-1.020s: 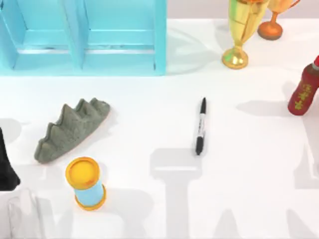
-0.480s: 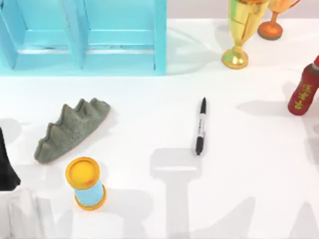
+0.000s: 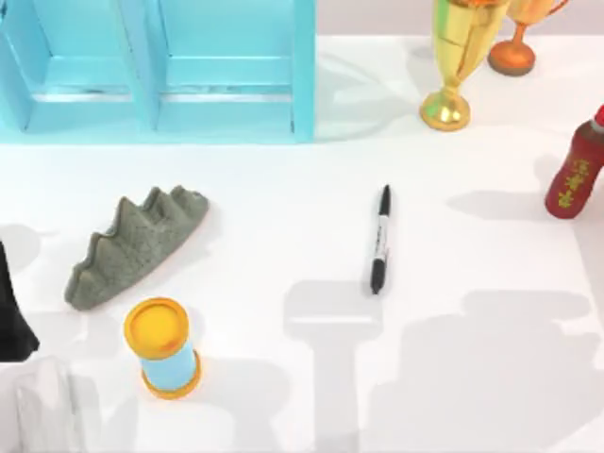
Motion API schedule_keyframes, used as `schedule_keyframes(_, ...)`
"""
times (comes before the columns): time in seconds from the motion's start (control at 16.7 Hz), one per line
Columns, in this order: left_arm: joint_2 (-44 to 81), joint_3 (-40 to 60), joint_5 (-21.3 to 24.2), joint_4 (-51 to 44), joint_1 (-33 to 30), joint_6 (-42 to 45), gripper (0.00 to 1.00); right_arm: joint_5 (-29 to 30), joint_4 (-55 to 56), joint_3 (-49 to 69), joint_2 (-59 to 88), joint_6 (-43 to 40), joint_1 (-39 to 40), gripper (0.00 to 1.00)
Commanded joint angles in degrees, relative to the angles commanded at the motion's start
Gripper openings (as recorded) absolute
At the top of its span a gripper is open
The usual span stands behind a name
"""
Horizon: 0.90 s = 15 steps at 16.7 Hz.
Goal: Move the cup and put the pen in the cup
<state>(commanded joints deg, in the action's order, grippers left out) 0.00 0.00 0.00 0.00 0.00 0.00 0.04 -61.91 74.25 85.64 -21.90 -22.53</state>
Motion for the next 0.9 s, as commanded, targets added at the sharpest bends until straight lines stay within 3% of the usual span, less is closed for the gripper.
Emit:
schedule_keyframes(0.42,0.0,0.0,0.0,0.0,0.0,0.0,1.00,0.0,-15.3,20.6,21.4,-5.7,-6.0,1.00)
schedule_keyframes(0.9,0.0,0.0,0.0,0.0,0.0,0.0,1.00,0.0,-15.2,21.0,22.7,-5.9,-6.2,1.00)
